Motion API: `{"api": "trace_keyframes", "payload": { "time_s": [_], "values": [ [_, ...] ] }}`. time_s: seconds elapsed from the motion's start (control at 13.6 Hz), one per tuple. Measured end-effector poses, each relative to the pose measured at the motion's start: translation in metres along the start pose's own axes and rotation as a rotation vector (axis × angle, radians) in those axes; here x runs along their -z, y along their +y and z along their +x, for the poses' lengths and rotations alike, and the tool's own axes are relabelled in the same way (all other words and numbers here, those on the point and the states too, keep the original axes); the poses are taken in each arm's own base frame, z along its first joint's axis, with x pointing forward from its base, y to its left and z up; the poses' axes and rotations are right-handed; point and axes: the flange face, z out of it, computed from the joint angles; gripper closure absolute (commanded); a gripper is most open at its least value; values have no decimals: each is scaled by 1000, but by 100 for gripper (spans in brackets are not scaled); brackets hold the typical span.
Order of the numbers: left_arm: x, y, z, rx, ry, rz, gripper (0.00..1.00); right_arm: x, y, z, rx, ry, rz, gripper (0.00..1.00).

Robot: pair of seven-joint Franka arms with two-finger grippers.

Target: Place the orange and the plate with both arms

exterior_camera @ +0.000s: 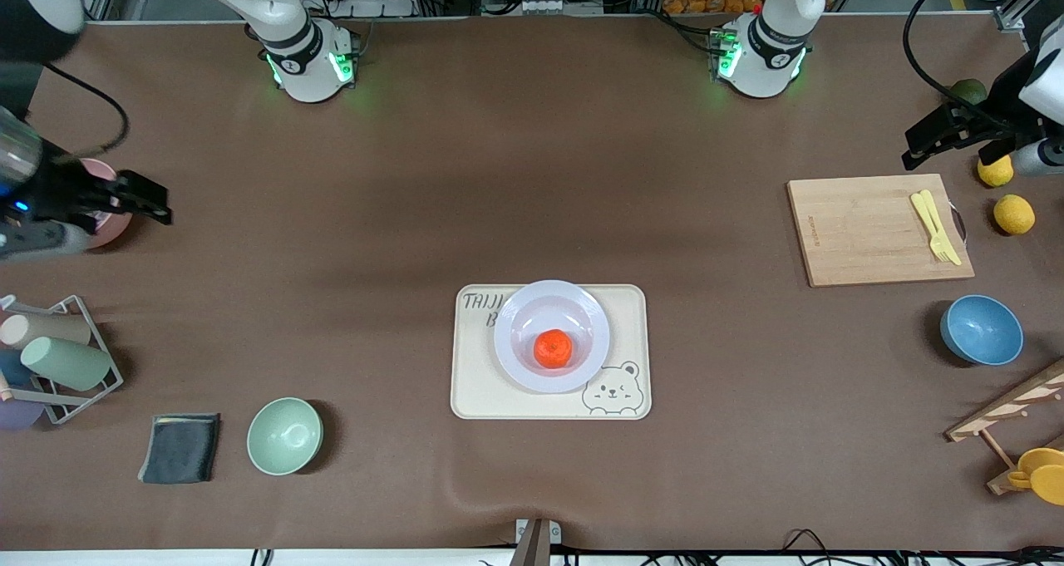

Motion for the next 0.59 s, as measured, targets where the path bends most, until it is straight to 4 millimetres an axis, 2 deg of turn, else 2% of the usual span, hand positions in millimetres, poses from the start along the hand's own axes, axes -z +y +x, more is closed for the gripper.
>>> {"api": "trace_keyframes", "payload": {
  "time_s": [0.15,0.22,0.37,0.59],
  "values": [
    [-1,-1,1,1,-3,0,0,14,32,-21,-76,-9,7,0],
    [-3,-1,2,2,-5,1,0,19,39,-31,-130,-28,11,0],
    [-5,-1,3,2,-10,1,0,26,32,-42,-199,-44,13,0],
    [-6,-1,4,3,-10,1,0,30,22,-45,-215,-40,19,0]
  ]
}}
